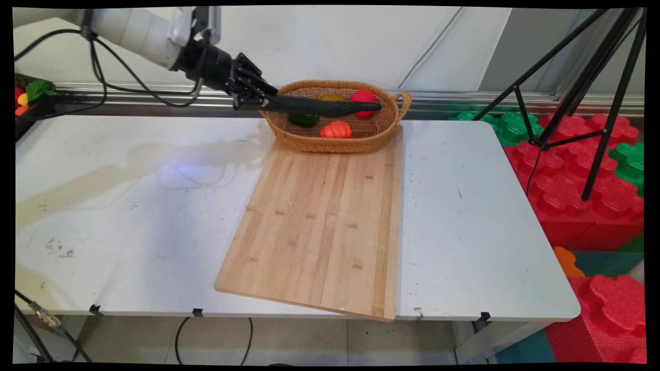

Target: Place the picked object on the cutting board

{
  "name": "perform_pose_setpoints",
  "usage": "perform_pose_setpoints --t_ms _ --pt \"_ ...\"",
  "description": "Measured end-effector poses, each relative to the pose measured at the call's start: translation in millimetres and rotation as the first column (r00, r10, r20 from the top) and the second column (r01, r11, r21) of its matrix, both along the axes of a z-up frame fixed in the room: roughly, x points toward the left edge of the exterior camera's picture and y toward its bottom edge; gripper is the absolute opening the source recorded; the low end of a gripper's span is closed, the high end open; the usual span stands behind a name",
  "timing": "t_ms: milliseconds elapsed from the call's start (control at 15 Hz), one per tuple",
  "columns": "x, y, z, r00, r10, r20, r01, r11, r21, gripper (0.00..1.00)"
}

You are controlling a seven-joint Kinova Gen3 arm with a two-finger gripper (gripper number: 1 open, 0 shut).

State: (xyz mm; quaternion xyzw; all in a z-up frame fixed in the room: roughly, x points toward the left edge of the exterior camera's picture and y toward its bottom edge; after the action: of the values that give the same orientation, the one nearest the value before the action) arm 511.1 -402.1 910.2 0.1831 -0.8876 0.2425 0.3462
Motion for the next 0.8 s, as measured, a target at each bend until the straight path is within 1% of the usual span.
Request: perform_pose_setpoints --t_ms 200,400,600,800 --pt "3 23 13 0.999 0.006 -0.048 -0.004 0.999 0.044 0.00" --pt "5 42 18 0.997 0.011 -0.080 -0.004 0.996 0.087 0.00" --pt "7 57 19 0.995 0.011 -0.099 0.001 0.992 0.127 0.00" --pt "6 76 14 0.994 0.003 -0.111 0.017 0.984 0.178 0.00"
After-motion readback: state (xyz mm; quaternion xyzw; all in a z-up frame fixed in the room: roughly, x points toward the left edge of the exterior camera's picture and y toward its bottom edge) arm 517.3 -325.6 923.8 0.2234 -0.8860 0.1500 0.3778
